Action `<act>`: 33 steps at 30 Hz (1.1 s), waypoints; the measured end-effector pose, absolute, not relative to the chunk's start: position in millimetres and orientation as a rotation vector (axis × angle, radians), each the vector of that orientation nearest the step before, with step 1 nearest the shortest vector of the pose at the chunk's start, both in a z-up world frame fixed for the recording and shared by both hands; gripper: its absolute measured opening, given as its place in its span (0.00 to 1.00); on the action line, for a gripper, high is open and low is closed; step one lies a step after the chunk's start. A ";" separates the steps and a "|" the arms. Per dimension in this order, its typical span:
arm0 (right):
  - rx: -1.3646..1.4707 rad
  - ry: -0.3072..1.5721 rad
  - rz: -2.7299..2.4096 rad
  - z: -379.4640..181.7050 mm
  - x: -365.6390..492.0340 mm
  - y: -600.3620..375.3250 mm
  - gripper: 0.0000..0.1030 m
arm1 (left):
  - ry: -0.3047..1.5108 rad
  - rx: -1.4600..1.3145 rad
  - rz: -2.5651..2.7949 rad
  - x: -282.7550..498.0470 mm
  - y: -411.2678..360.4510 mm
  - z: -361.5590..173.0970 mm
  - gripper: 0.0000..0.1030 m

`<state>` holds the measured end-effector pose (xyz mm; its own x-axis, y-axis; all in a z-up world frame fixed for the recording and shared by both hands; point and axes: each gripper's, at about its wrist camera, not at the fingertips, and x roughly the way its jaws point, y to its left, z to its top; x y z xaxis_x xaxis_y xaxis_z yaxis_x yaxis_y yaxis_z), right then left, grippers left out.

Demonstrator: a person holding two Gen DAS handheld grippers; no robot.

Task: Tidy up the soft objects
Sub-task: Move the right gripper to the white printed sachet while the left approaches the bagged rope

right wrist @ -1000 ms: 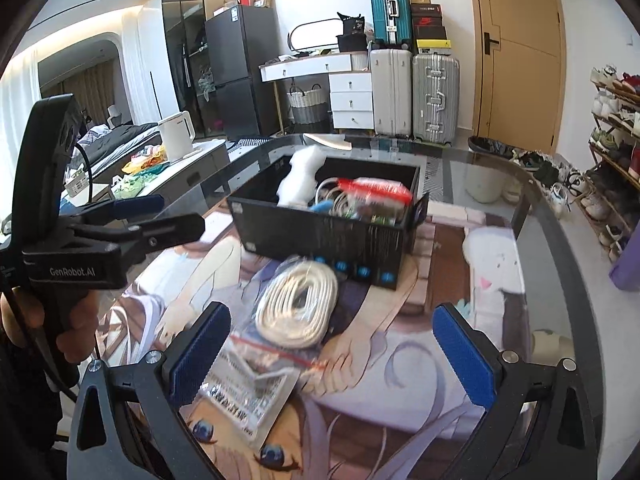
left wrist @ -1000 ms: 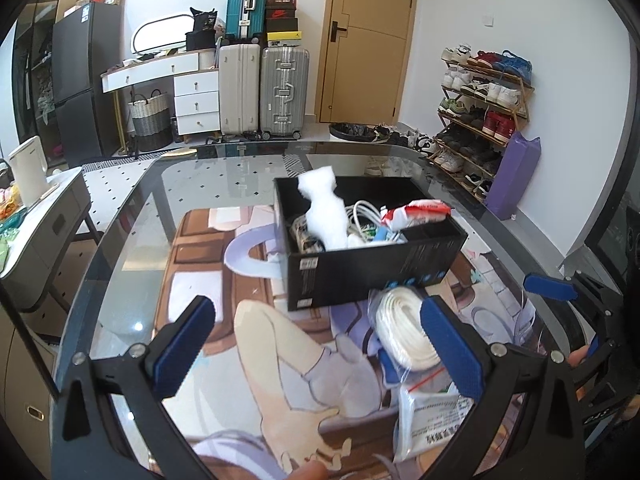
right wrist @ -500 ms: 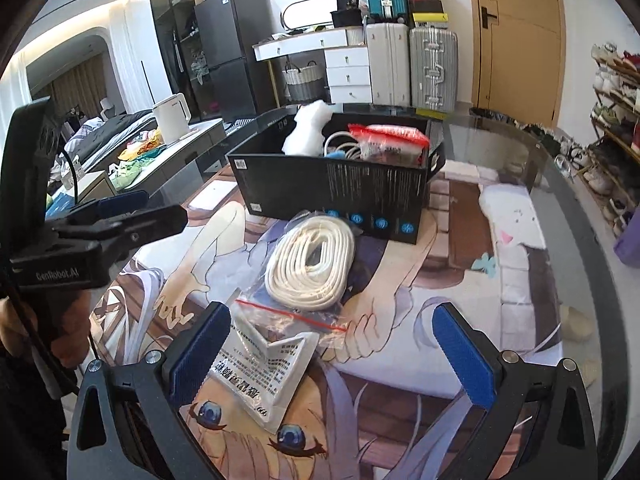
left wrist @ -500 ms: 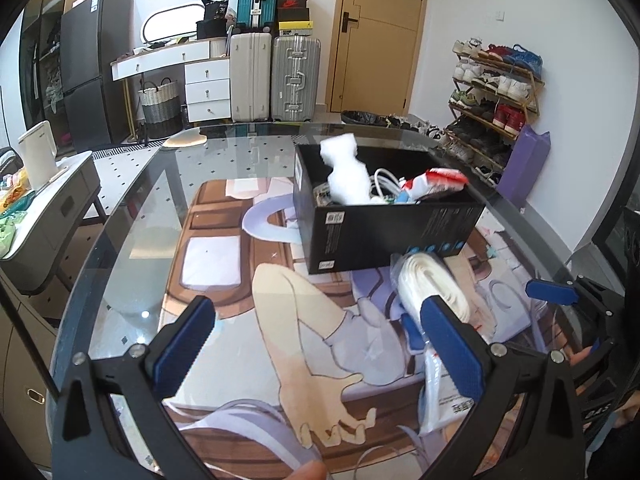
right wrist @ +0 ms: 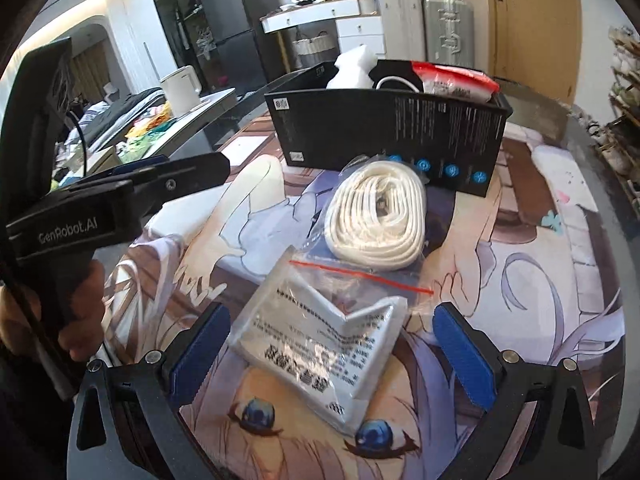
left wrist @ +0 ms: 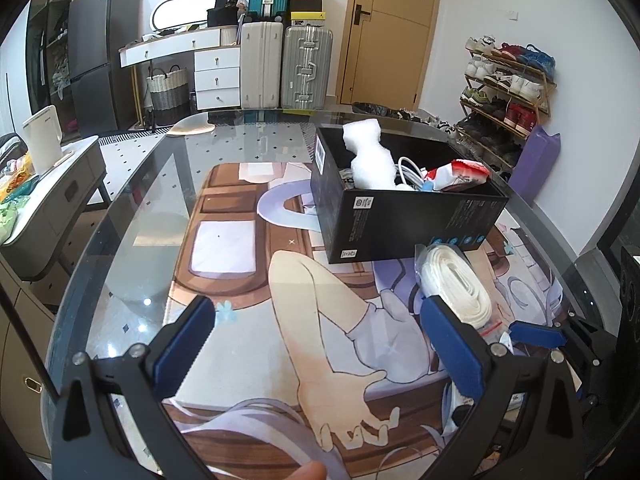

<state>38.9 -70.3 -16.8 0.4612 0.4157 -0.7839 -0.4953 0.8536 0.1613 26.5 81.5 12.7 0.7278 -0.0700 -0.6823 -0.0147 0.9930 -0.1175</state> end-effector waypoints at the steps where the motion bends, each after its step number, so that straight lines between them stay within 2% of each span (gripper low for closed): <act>1: -0.102 0.937 0.550 -17.1 39.2 -67.1 0.99 | 0.758 -0.119 -0.030 27.1 81.6 11.8 1.00; 11: -0.219 0.936 0.474 -21.9 33.9 -58.1 0.99 | 0.766 -0.119 -0.032 30.1 82.9 8.3 1.00; 21: -0.223 0.920 0.481 -22.7 24.5 -103.1 0.99 | 0.770 -0.108 -0.046 32.4 79.5 5.6 1.00; 33: -0.241 0.907 0.523 -24.0 33.5 -99.9 0.99 | 0.782 -0.092 -0.051 32.0 72.0 4.9 1.00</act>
<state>33.5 -99.9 -24.0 0.5025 0.3293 -0.7994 -0.5275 0.8494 0.0183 32.0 72.0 4.9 0.7083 -0.0804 -0.7013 0.0118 0.9947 -0.1021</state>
